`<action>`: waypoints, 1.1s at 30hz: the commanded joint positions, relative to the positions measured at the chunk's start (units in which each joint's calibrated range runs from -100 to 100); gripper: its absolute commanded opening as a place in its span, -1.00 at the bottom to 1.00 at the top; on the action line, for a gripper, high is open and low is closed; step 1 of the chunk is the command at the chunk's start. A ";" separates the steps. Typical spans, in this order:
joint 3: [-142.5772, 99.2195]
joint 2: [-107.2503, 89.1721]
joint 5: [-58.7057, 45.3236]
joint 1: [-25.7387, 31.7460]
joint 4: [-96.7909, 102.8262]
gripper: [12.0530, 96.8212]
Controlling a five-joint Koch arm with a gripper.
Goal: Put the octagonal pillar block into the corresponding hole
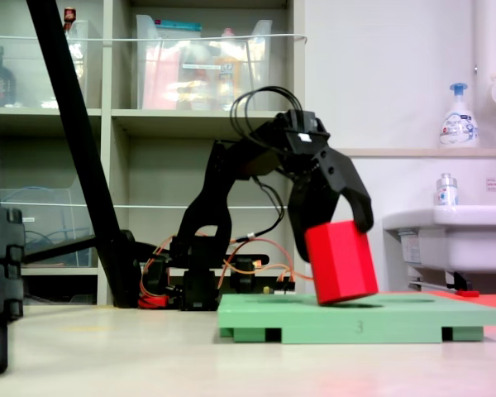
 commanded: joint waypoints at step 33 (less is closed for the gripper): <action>14.34 20.19 -0.98 0.49 0.63 -0.20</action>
